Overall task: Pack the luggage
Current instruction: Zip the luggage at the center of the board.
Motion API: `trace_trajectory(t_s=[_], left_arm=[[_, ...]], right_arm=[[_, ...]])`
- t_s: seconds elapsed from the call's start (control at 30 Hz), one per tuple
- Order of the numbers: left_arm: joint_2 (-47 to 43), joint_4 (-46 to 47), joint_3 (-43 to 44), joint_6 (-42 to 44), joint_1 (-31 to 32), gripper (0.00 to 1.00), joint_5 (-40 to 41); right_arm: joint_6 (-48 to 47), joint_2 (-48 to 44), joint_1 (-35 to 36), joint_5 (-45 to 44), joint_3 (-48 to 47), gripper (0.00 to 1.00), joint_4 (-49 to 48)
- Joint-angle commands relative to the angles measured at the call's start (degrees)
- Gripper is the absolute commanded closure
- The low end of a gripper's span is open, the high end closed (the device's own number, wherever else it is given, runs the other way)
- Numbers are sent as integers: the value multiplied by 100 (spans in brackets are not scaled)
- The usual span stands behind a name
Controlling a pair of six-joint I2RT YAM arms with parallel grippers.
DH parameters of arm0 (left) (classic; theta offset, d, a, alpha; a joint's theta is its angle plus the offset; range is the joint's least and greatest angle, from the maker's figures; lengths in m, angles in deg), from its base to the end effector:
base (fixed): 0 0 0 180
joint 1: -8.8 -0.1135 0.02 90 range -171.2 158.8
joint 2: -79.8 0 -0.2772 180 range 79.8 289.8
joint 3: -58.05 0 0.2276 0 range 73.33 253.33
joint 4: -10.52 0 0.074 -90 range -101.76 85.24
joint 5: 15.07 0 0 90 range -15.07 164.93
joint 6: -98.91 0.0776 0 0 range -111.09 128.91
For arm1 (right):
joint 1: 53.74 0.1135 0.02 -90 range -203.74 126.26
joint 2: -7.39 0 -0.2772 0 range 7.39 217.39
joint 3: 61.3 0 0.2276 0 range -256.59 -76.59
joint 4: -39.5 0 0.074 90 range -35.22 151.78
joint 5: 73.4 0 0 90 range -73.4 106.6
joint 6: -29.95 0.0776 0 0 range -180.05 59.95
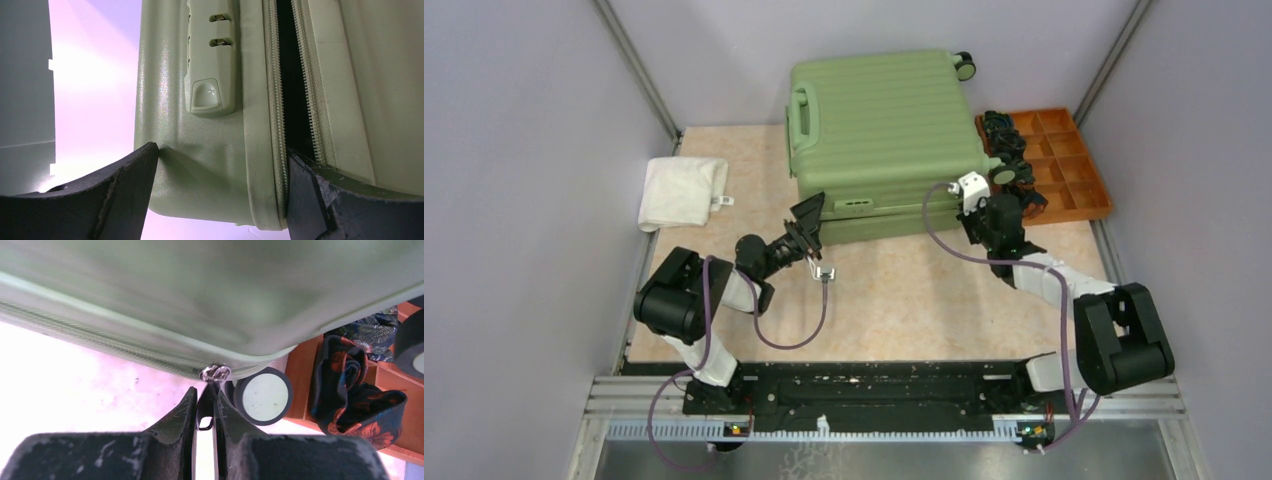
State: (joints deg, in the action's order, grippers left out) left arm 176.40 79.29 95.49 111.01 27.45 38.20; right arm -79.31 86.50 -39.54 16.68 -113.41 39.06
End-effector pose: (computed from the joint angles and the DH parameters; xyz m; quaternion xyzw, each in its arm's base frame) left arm 0.2721 -0.1408 0.2162 0.6514 0.0936 0.3307 0.6764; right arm 0.2966 0.0752 0.2146 -0.2452 0.8145 -0.0226 0.5253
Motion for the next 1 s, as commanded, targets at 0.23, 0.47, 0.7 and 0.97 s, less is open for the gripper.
trace_trajectory(t_s=[0.23, 0.47, 0.7, 0.97], left_arm=[[-493, 1350, 312, -98, 237, 17, -56], [-560, 1213, 222, 91, 368, 23, -209], [-620, 1183, -23, 144, 402, 30, -392], [-660, 1257, -431, 213, 411, 39, -650]], right_arm=[[370, -1107, 925, -27, 551, 100, -1455], [345, -723, 1728, 10, 456, 100, -1537], [356, -324, 2389, -383, 392, 100, -1777], [861, -298, 2770, -201, 437, 100, -2282]])
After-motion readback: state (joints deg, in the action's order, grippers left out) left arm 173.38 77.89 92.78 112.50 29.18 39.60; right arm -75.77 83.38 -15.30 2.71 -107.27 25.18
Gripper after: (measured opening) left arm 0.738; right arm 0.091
